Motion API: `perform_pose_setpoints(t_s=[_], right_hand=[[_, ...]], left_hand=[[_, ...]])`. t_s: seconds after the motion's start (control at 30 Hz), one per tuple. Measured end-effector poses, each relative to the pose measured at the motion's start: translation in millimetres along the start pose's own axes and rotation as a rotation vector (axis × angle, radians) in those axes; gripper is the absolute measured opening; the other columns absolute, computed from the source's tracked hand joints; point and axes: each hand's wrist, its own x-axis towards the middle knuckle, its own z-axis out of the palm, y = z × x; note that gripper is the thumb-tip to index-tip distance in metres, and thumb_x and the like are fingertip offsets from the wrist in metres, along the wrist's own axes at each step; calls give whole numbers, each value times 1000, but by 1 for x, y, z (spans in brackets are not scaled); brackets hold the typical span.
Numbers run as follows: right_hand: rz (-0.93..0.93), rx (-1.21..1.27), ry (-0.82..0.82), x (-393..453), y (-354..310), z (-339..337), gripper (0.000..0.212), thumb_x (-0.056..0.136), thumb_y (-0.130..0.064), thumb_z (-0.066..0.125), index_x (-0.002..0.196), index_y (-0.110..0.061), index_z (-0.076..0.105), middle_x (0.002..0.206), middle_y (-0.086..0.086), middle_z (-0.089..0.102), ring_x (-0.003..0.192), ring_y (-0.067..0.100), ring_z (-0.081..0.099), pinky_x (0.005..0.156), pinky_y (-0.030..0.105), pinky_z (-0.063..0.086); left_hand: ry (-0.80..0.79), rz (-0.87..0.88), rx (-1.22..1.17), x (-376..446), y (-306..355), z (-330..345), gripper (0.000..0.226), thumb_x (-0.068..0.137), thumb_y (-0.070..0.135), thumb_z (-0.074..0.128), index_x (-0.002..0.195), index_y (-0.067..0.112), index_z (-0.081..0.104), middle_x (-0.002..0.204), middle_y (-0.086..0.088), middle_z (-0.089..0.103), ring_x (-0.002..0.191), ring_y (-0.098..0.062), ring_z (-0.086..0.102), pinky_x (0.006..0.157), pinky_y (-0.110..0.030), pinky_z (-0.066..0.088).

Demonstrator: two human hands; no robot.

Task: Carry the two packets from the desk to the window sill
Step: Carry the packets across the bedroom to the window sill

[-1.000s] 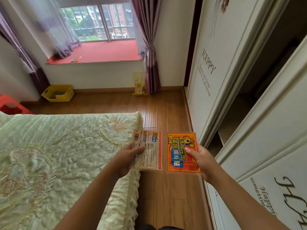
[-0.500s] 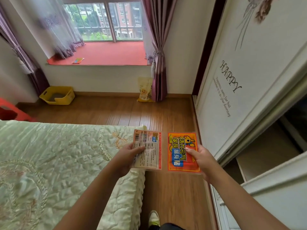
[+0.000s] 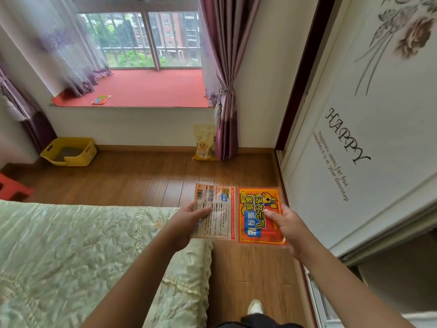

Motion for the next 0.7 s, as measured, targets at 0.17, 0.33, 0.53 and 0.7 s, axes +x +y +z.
perform_pose_setpoints(t_s=[0.17, 0.33, 0.53, 0.7], right_hand=[[8, 24, -21, 62, -17, -7, 16, 96, -28, 61, 112, -31, 61, 95, -4, 80, 86, 19, 78, 61, 33, 62], [26, 25, -40, 138, -45, -21, 15, 96, -28, 62, 111, -30, 62, 92, -7, 80, 84, 17, 78, 59, 31, 61], [54, 10, -99, 221, -99, -47, 15, 97, -25, 61, 112, -27, 61, 91, -5, 81, 83, 17, 78, 56, 28, 60], [47, -17, -131, 284, -136, -55, 13, 97, -22, 61, 109, -26, 61, 87, -5, 81, 81, 16, 78, 55, 27, 60]], left_hand=[[18, -14, -5, 54, 25, 0, 23, 97, 10, 60, 119, 4, 59, 100, -15, 80, 93, -31, 77, 73, -40, 66], [38, -46, 4, 118, 58, 7, 26, 96, 9, 60, 121, 2, 58, 97, -15, 79, 88, -30, 77, 67, -37, 65], [54, -33, -12, 196, 117, 28, 26, 96, 9, 61, 120, 1, 58, 101, -18, 78, 90, -32, 77, 69, -38, 66], [74, -10, -23, 246, 151, 30, 28, 96, 11, 62, 121, 1, 57, 105, -20, 78, 96, -34, 76, 76, -41, 65]])
